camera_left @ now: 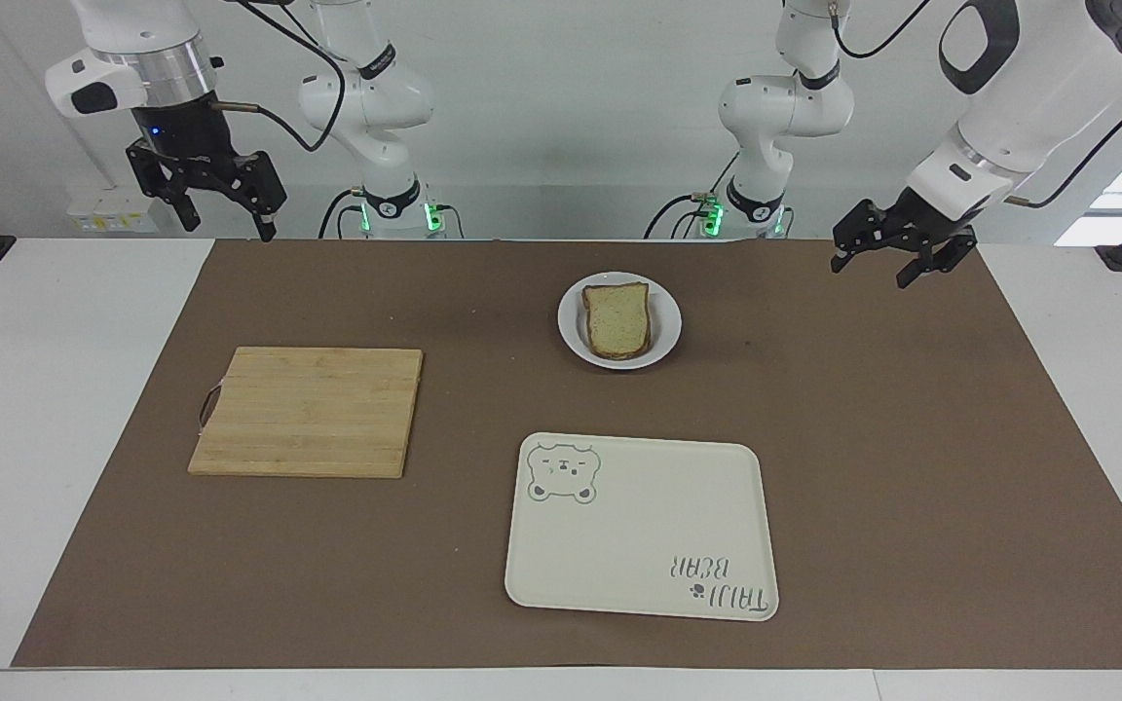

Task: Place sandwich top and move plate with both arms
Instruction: 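Reach the left gripper to the plate rim and grasp it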

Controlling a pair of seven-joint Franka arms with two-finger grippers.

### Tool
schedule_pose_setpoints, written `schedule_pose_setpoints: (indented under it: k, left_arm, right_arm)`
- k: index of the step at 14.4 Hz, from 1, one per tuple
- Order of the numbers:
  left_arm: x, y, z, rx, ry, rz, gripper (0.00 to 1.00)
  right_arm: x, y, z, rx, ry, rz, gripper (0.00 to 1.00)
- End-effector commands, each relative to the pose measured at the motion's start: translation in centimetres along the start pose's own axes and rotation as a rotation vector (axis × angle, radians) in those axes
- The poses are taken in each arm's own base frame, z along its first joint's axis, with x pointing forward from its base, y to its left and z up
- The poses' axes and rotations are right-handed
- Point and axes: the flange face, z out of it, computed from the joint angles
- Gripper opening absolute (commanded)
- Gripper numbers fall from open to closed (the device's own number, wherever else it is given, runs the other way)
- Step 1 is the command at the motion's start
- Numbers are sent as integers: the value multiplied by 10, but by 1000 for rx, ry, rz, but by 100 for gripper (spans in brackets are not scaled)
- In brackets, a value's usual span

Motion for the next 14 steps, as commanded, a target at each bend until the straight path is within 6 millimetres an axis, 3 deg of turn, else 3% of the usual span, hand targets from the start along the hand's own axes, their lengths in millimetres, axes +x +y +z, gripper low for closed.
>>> schedule_pose_setpoints:
  k: [1,5,8,14]
  left_arm:
    - [-17,-1,36,-110,36,36,100]
    - [-34,-8,88,-283,31,82,100]
    - [-42,-11,134,-334,58,80,100]
    - [-90,17,233,-422,-19,78,100]
  right_arm:
    - [-7,2,16,3,-45,-28,100]
    - [-8,1,17,29,-73,-25,100]
    - [-5,12,16,50,-71,-2,100]
    - [-7,15,15,50,-71,5,100]
